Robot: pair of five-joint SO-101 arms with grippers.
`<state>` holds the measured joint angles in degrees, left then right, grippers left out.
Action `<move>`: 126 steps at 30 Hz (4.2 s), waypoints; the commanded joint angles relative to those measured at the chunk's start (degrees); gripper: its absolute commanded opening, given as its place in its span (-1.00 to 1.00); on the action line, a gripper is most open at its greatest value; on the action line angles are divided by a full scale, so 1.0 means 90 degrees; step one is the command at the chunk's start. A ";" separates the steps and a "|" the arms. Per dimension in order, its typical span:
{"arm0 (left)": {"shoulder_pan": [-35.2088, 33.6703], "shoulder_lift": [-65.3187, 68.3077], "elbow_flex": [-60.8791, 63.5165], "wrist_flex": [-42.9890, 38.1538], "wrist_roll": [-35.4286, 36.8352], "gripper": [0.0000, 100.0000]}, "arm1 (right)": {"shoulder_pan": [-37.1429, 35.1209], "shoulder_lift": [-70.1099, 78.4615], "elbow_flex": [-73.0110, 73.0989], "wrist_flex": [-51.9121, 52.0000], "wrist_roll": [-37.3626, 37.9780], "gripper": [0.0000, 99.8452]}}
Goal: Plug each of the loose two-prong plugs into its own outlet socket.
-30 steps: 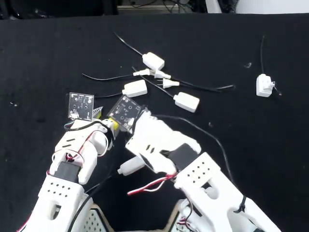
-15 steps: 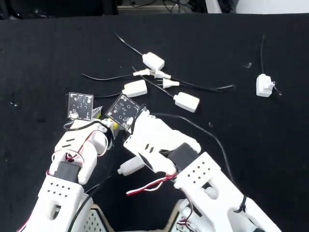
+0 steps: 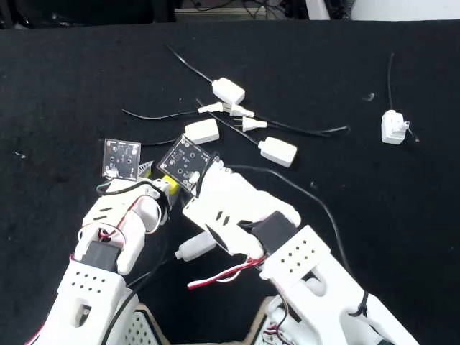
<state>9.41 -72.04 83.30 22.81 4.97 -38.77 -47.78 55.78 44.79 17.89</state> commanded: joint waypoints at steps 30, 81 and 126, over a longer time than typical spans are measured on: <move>0.0210 -0.0049 0.0083 0.0420 0.0049 -0.61 | 0.0674 0.4635 -0.1724 0.1192 -0.0947 -0.79; -0.0190 -0.0117 0.0024 0.0440 0.0049 -0.61 | 0.0596 0.5289 -0.1851 0.0938 -0.0440 -0.98; -0.0200 -0.0059 -0.0405 0.0459 0.0440 -0.61 | 0.0000 0.0835 -0.0777 0.0498 -0.0117 -0.98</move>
<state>6.42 -72.13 81.27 26.59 9.54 -37.98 -37.76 50.86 49.89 17.19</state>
